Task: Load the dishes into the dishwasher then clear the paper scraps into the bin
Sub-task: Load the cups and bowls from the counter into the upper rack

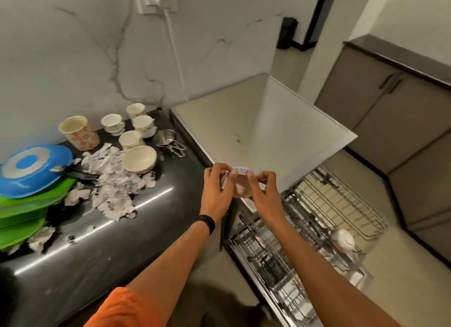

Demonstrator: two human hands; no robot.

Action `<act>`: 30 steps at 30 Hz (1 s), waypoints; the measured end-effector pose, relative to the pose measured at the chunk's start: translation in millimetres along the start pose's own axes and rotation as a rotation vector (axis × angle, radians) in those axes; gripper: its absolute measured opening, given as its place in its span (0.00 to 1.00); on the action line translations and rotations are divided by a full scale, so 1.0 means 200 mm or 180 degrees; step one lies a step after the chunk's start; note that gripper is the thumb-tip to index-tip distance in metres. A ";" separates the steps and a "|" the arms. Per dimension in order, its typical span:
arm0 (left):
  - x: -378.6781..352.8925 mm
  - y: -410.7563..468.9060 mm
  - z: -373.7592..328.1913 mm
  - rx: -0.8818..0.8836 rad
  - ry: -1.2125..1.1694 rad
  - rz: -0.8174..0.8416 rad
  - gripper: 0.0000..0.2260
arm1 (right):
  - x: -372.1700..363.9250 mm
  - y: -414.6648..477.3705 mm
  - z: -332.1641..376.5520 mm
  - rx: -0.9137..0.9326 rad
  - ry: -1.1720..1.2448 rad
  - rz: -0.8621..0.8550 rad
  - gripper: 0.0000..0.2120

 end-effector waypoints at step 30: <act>-2.12 0.54 0.05 0.0578 0.0644 0.3857 0.32 | 1.58 -0.24 -0.99 -0.0924 -0.0516 0.0731 0.34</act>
Point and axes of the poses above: each hand's wrist, its own y-axis towards the middle knuckle, its own x-axis out of the back of the hand, z = x × y, the point moved 10 cm from there along y, towards the middle knuckle, and after that the axes turned 15 degrees about z, right-handed, at the moved point
